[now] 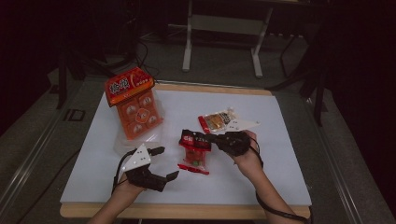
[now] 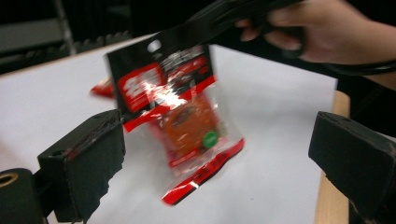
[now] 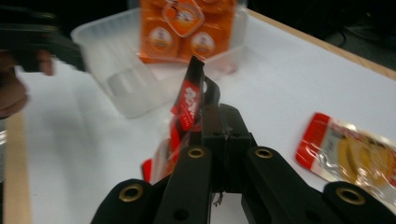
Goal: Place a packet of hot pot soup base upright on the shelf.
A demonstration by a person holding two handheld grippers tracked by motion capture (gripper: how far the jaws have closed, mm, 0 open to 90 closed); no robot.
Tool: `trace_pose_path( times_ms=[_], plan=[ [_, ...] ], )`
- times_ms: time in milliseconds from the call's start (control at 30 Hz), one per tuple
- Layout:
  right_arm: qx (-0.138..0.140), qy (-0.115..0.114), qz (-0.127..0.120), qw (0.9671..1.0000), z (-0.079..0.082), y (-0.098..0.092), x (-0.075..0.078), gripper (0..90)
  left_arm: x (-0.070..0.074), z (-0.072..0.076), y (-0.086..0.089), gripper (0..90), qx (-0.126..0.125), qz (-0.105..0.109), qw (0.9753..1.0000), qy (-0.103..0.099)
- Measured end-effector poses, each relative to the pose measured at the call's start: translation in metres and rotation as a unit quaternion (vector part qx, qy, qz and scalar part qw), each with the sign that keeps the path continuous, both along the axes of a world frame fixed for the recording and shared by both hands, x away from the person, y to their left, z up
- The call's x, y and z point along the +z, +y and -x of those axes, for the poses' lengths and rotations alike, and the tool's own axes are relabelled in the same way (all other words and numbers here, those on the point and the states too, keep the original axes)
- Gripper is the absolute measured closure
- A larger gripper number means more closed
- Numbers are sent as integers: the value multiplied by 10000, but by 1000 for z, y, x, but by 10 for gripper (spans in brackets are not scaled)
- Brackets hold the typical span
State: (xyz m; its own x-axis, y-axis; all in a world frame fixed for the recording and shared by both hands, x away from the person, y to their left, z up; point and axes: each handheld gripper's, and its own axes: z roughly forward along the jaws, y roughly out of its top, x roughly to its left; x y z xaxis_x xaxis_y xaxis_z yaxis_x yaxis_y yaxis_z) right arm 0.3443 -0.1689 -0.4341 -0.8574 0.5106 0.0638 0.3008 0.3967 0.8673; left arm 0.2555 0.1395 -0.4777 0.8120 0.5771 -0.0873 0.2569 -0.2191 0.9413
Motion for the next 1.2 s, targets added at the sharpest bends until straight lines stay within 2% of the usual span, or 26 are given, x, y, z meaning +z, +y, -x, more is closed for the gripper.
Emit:
trace_pose_path(
  times_ms=[33,133,167,233,333,467,533,600,667,733,800,933,967,1100,1167,1200],
  plan=[
    [41,-55,0,10000,3,1,1,900,0,-1,0,38,-1,-25,10000,26],
    [189,-132,-26,9997,11,2,4,900,1,-4,-2,42,29,-192,9998,-88],
    [253,-165,-34,9995,14,2,5,900,2,-6,-2,42,-3,-174,9997,-191],
    [345,-239,-23,9991,19,2,7,900,3,-9,-3,54,-58,-139,9995,-273],
    [472,-270,-34,9985,25,2,8,900,7,-18,-6,55,-129,-182,9992,-345],
    [561,-325,-33,9979,31,1,8,900,10,-32,-8,77,-189,-161,9991,-342],
    [604,-318,-32,9977,33,1,8,900,11,-39,-9,146,-221,-149,9991,-322],
    [624,-315,-17,9976,35,0,9,900,11,-45,-10,159,-278,-219,9989,-309],
    [651,-309,-15,9974,36,-1,9,900,10,-50,-11,253,-379,-182,9987,-292],
    [664,-310,-11,9973,37,0,8,900,9,-54,-13,273,-485,-183,9984,-241],
    [686,-319,-7,9971,39,0,9,900,8,-57,-14,359,-616,-126,9978,-208],
    [726,-337,12,9968,40,1,9,900,5,-61,-16,455,-799,-114,9966,-151],
    [718,-335,14,9969,40,0,9,900,5,-62,-16,503,-841,-88,9963,-121],
    [727,-307,-9,9969,40,-2,9,900,4,-66,-14,595,-891,-74,9960,-73],
    [747,-265,-64,9968,40,-3,8,900,5,-66,-14,625,-925,-27,9957,23],
    [741,-269,-66,9969,40,-3,7,900,5,-66,-15,629,-915,-117,9957,14]
  ],
)
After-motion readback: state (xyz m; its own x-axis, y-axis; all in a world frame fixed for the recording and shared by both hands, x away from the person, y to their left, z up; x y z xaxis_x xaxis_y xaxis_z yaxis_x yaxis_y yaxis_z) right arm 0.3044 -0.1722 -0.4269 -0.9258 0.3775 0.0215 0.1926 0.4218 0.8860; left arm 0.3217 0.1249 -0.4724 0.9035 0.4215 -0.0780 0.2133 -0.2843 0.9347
